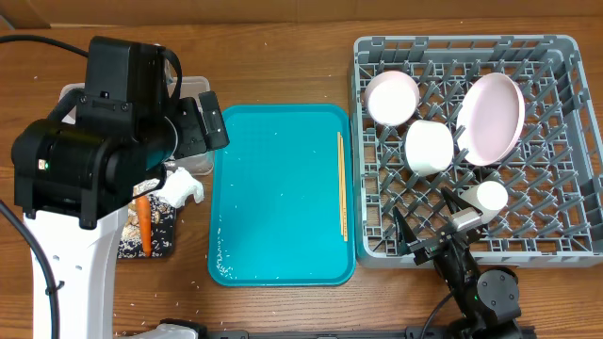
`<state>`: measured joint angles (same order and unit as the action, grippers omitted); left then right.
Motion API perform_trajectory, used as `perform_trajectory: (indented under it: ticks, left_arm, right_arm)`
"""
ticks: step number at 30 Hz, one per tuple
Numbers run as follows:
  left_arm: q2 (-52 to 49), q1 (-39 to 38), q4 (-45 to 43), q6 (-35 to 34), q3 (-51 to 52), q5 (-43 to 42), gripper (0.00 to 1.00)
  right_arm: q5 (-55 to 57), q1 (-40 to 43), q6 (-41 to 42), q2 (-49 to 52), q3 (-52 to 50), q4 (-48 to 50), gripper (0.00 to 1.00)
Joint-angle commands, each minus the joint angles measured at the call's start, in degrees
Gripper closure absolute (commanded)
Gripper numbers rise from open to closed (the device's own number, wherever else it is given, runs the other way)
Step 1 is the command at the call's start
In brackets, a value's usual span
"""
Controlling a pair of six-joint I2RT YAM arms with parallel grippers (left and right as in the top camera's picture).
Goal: Sort waste into correct bins and load items into the dishwasher
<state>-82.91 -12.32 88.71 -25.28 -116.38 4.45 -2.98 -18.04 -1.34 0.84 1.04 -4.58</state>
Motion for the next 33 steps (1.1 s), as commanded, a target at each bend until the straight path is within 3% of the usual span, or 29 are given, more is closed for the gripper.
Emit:
perform_trajectory:
  ticks: [1, 22, 26, 30, 33]
  left_arm:
    - [0.02, -0.20, -0.07, 0.85, -0.04, -0.46, 0.01]
    - [-0.09, -0.13, -0.92, 1.05, -0.02, 1.07, 0.00]
    - [2.01, -1.81, -15.93, 3.56, 2.95, 0.07, 0.00]
    - [6.32, -4.70, -37.51, 17.77, 12.85, -7.39, 0.00]
    - [10.27, -5.35, -46.66, 21.86, 21.51, -8.55, 0.00]
  right_arm:
    - [-0.13, 0.02, -0.20, -0.61, -0.57, 0.13, 0.00]
    - [-0.11, 0.02, -0.20, -0.61, -0.57, 0.13, 0.00]
    - [-0.11, 0.02, -0.20, -0.61, -0.57, 0.13, 0.00]
    - [-0.11, 0.02, -0.20, -0.61, -0.57, 0.13, 0.00]
    - [-0.11, 0.02, -0.20, -0.61, -0.57, 0.13, 0.00]
